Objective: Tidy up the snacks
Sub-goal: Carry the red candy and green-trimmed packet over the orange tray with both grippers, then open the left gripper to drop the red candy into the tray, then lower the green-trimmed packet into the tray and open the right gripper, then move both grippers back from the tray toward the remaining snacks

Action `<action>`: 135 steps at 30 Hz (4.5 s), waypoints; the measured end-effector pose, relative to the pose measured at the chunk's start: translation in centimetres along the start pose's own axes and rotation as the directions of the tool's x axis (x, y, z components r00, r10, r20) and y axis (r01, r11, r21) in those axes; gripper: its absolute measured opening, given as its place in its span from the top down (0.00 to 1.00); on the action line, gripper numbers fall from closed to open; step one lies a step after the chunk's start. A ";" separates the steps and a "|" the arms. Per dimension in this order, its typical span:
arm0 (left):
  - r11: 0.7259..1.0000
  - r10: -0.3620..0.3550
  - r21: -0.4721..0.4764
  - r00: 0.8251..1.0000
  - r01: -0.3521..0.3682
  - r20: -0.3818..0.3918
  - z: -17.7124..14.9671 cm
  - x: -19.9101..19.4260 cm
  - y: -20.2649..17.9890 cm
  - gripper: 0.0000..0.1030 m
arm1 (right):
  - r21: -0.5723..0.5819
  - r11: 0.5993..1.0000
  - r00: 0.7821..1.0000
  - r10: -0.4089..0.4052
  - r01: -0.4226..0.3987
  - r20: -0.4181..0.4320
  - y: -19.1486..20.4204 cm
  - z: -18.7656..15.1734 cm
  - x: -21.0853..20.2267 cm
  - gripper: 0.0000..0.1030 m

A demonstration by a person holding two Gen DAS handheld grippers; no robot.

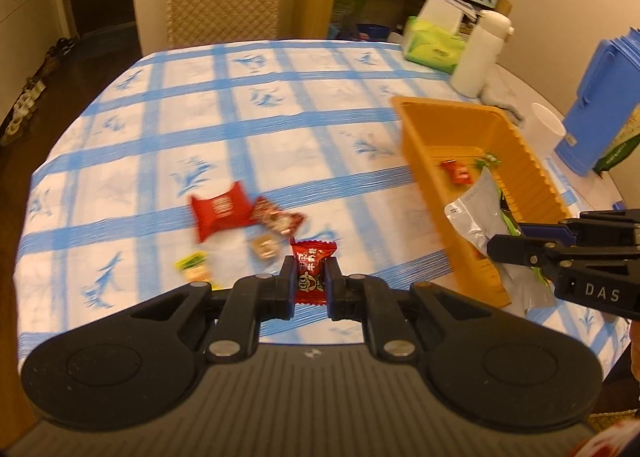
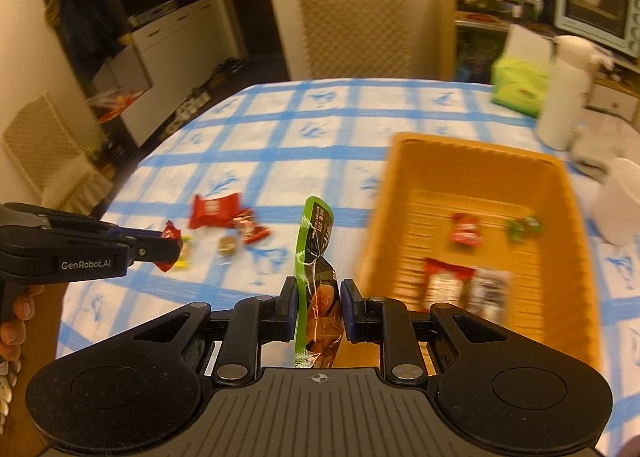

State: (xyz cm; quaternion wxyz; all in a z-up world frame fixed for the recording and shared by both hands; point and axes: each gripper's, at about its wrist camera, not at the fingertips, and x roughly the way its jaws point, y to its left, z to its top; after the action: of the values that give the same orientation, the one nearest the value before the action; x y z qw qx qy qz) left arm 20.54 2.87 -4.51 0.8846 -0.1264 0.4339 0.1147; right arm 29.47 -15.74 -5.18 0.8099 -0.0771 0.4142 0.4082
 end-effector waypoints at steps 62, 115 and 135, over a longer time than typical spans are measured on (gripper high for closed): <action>0.997 -0.057 0.049 0.997 0.060 -0.054 7.1 10.6 -13.4 0.82 | 0.121 0.983 0.990 -0.140 0.139 -0.002 -15.4 1.3 0.5 0.78; 0.956 0.207 -0.208 0.978 -0.207 -0.022 -2.9 -1.6 4.3 0.58 | 0.082 0.994 0.997 -0.073 0.072 0.011 -7.3 0.8 0.8 0.43; 0.931 0.224 -0.282 0.973 -0.231 -0.057 -8.5 -4.8 9.1 0.55 | -0.054 0.983 0.982 0.174 -0.178 -0.068 7.0 -3.0 2.8 0.42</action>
State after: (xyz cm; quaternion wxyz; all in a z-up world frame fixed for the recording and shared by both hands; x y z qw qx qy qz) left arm 8.53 8.29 -6.79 0.8324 -0.2035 0.4350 0.2764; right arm 23.47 -10.86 -7.67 0.7545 -0.0771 0.4321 0.4880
